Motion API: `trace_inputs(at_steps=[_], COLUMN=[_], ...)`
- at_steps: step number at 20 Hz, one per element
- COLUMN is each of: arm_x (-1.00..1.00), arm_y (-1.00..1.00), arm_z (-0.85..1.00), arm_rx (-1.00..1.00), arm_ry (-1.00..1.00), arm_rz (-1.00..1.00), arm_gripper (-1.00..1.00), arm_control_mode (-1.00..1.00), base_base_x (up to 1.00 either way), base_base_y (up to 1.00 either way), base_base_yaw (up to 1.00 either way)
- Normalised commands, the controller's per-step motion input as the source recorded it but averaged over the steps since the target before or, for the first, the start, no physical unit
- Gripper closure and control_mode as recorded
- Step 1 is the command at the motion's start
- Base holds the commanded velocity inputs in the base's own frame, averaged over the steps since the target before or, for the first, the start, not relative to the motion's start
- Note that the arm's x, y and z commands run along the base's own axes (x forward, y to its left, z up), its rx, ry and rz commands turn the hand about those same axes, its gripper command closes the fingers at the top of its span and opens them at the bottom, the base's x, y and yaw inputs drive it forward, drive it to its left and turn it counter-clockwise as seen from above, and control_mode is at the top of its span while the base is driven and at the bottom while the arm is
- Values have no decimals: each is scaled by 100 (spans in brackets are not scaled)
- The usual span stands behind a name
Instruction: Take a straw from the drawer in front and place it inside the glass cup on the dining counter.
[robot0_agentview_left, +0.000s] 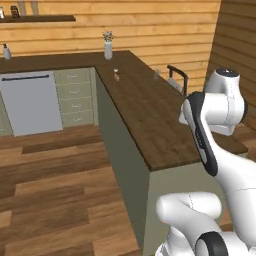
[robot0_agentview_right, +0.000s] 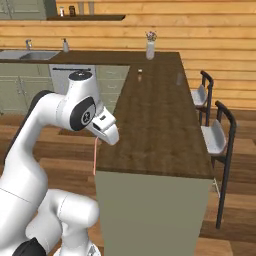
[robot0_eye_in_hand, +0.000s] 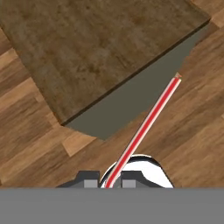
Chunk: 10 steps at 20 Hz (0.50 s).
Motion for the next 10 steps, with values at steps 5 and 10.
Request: trace_inputs(at_steps=[5, 10], arm_x=[0, 0], arm_y=[0, 0], arm_z=[0, 0], arm_rx=[0, 0], arm_ry=[0, 0], arm_rz=[0, 0], arm_gripper=[100, 100], arm_control_mode=[100, 100], base_base_x=[16, 25], base_base_y=[-100, -100], base_base_yaw=[2, 8])
